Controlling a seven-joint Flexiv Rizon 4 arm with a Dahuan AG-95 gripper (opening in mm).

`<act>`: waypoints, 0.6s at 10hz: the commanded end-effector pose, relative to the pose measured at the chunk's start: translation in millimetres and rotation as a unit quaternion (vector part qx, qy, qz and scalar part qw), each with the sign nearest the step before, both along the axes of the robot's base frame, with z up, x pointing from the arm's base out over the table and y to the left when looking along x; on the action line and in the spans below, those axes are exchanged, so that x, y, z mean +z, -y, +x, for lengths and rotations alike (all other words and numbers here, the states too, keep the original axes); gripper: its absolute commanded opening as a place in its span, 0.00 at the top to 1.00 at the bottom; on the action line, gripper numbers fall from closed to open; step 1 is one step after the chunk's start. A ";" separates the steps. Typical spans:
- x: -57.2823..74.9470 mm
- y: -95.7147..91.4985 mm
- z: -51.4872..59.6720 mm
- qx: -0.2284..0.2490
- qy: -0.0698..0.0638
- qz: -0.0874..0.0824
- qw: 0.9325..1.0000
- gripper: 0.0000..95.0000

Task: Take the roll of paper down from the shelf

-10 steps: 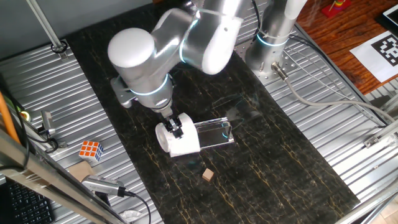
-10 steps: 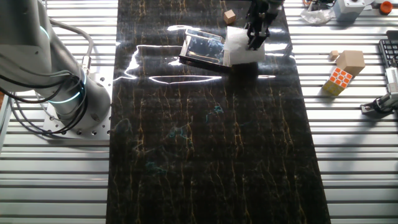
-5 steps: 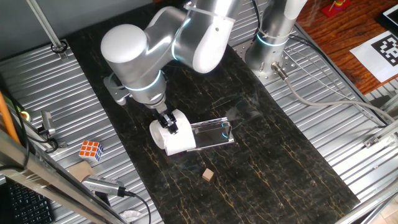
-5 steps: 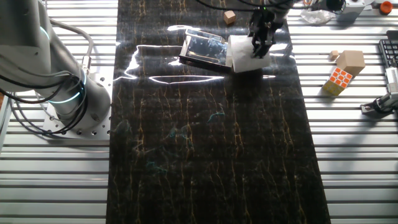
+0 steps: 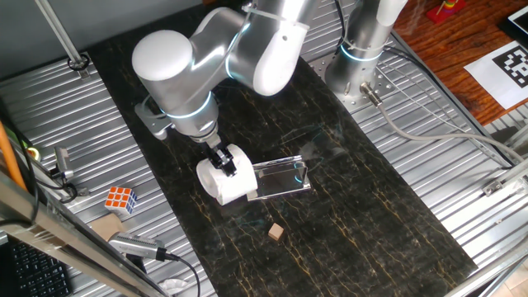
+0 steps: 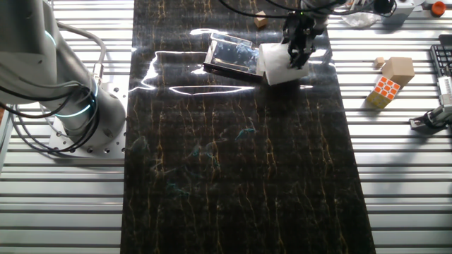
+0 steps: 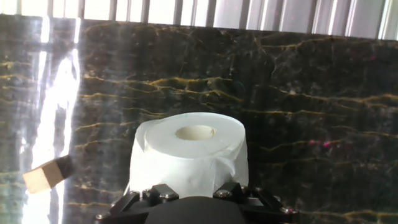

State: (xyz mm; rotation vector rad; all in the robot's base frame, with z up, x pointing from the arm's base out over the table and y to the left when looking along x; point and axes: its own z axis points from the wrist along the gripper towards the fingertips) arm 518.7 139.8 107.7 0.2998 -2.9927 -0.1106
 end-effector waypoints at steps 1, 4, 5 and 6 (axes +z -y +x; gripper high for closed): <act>-0.3 -0.1 0.0 0.004 0.000 0.000 1.000 0.20; 21.4 -11.6 -3.2 -0.042 -0.007 -0.004 0.999 0.60; 45.6 -31.4 -12.9 -0.065 -0.003 -0.005 0.998 1.00; 60.0 -45.9 -19.9 -0.066 -0.004 -0.008 0.998 1.00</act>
